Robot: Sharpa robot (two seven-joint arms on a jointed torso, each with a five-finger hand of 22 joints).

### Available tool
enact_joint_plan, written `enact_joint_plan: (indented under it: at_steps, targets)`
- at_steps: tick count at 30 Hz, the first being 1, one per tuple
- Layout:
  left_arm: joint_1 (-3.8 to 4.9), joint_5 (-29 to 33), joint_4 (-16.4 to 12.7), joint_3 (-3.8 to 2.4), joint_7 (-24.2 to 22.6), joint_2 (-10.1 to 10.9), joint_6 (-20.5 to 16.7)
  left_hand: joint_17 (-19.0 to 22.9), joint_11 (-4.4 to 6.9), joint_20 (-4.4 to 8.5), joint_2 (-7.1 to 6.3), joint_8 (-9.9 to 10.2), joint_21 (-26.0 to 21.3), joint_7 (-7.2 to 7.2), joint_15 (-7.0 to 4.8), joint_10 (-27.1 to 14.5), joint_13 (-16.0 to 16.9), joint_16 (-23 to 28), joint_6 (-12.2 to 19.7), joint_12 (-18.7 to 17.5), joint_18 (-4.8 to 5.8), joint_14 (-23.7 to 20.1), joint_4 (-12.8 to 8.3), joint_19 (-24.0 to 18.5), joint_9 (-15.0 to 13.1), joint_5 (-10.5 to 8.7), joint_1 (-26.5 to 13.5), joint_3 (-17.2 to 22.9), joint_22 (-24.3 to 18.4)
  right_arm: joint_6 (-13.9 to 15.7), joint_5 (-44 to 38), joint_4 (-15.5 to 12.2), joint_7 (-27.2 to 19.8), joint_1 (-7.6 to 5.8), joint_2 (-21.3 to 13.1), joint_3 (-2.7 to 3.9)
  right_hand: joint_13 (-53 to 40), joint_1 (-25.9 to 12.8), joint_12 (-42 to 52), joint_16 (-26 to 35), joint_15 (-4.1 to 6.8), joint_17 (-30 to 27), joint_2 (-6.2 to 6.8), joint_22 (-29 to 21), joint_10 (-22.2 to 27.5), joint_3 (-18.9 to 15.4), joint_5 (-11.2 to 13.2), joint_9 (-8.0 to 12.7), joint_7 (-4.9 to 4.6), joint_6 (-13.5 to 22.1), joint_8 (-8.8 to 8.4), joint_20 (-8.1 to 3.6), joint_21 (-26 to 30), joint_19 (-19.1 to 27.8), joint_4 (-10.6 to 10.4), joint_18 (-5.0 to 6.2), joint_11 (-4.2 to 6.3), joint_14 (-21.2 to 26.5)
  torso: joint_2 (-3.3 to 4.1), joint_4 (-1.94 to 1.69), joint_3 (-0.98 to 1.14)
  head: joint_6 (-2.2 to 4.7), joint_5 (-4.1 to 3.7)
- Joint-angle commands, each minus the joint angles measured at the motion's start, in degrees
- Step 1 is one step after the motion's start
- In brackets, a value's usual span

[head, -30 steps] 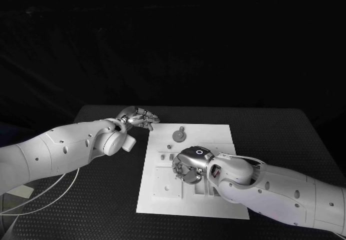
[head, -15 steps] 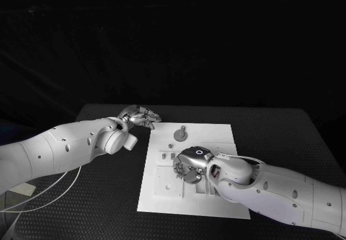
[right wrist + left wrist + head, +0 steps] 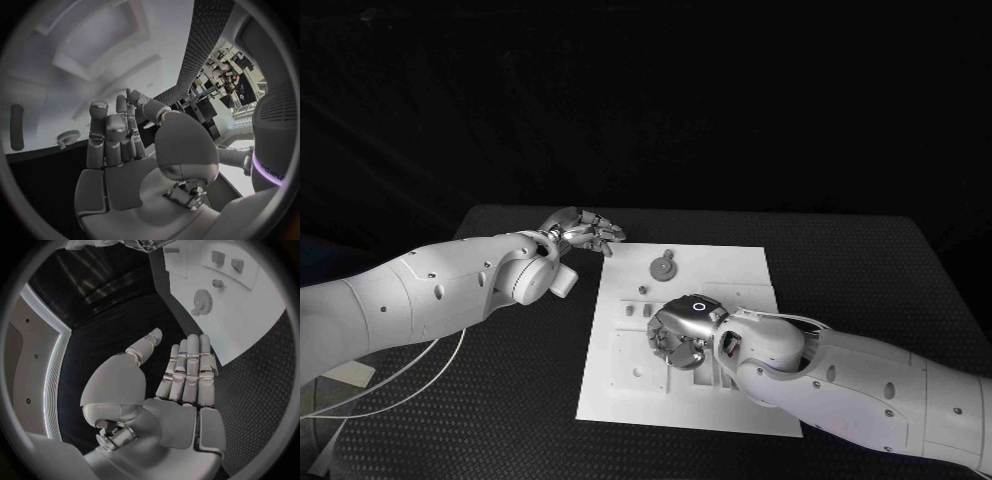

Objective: Assemble the parts on the task board

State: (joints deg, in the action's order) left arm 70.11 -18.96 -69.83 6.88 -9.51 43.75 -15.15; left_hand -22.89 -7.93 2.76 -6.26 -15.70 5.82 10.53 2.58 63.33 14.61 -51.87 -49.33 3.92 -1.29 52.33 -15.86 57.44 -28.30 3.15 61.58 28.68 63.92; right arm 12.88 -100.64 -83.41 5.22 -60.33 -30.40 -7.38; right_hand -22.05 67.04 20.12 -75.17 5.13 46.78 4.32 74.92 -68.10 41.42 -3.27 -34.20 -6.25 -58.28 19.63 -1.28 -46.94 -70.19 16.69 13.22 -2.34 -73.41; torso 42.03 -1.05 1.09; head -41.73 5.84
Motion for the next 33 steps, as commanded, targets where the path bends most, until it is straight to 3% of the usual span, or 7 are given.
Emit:
enact_joint_plan:
  at_steps: [1,15,33]
  targets:
    - [0.12,0.3,-0.1,-0.06,-0.5,-0.1,0.8,-0.1,-0.3,0.08,0.1,-0.2,-0.2,-0.01,0.23,0.0,0.1,0.2,0.2,0.1,-0.15,-0.1,0.0,0.3,0.1,0.16,-0.6,-0.3,-0.1,-1.3,-0.4,0.3,0.0,0.25,0.2,-0.21,0.0,0.0,-0.4,0.2,0.43,0.0,-0.74,1.1,-5.0,0.4,-0.3,-0.1,-0.04,-0.2,0.16,-0.43,-0.2,-0.2,0.0,1.78,1.57,0.0,0.01,-0.04,0.01,-0.1,0.06]
    - [0.12,0.3,-0.1,-0.06,-0.5,-0.2,0.9,-0.1,-0.3,0.08,0.14,-0.2,-0.3,-0.02,0.23,0.0,0.1,0.2,0.2,0.1,-0.15,-0.1,0.0,0.4,0.1,0.17,-0.6,-0.3,-0.1,1.0,-2.6,0.8,1.6,0.9,0.8,-0.31,0.0,0.0,-0.5,0.3,0.44,0.0,-0.72,1.2,-5.1,0.4,-0.3,-0.2,-0.03,-0.2,0.15,-0.49,-0.3,-0.2,0.0,1.78,1.58,0.0,0.02,-0.02,0.03,-0.2,0.32]
    - [0.12,0.3,0.0,-0.06,-0.4,-0.1,1.1,-0.1,-0.3,0.07,0.16,-0.2,-0.4,-0.02,0.24,0.0,0.1,0.3,0.3,0.1,-0.14,-0.1,0.0,0.4,0.1,0.16,-0.6,-0.4,-0.2,1.2,-4.4,0.1,1.8,0.9,0.1,-0.3,-0.1,0.1,-0.6,0.3,0.48,0.0,-0.57,1.2,-5.2,0.5,-0.3,-0.4,0.01,-0.2,0.18,-0.58,-0.4,-0.3,0.0,1.78,1.62,-0.1,0.01,-0.02,0.02,-0.35,0.38]
